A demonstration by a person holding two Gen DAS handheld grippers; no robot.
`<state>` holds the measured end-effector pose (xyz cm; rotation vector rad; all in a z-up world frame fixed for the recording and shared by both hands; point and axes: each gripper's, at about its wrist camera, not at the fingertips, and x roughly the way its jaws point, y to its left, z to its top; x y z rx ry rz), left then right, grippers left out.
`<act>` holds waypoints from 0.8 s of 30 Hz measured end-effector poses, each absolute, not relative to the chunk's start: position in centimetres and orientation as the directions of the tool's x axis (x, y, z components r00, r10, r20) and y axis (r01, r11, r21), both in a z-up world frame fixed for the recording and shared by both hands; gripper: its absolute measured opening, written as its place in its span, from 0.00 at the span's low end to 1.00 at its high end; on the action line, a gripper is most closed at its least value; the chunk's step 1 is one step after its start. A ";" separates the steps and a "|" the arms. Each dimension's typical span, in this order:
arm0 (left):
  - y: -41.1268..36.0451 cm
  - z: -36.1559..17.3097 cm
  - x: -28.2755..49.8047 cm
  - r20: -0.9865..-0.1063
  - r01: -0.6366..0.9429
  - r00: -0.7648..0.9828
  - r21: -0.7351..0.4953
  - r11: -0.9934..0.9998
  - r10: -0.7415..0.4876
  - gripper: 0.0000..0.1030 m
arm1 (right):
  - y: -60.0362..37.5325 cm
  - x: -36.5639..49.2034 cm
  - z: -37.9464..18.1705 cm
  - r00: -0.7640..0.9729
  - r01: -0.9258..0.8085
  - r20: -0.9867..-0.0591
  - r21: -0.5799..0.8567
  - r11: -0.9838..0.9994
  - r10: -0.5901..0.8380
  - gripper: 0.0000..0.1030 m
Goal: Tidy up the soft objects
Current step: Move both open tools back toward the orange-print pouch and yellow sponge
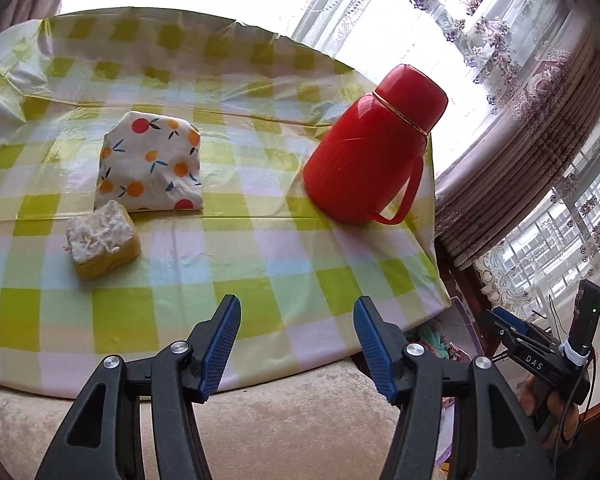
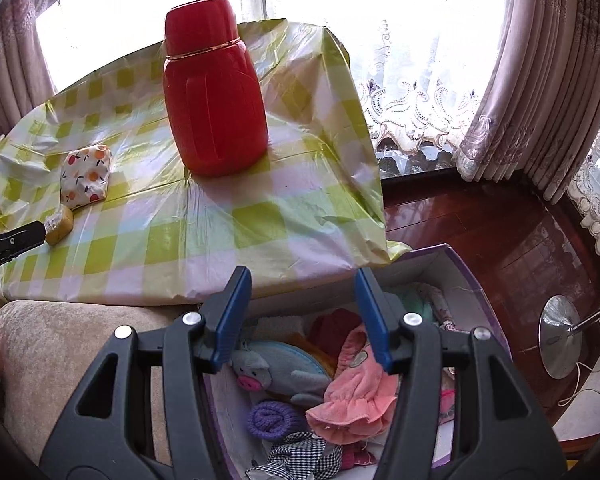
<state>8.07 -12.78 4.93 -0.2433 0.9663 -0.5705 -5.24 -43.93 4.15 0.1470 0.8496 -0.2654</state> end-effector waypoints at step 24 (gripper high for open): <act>-4.6 1.2 16.0 -0.813 0.191 0.467 -0.291 0.938 -0.347 0.72 | -30.8 5.7 1.7 0.604 0.020 -0.795 0.086 0.996 0.056 0.58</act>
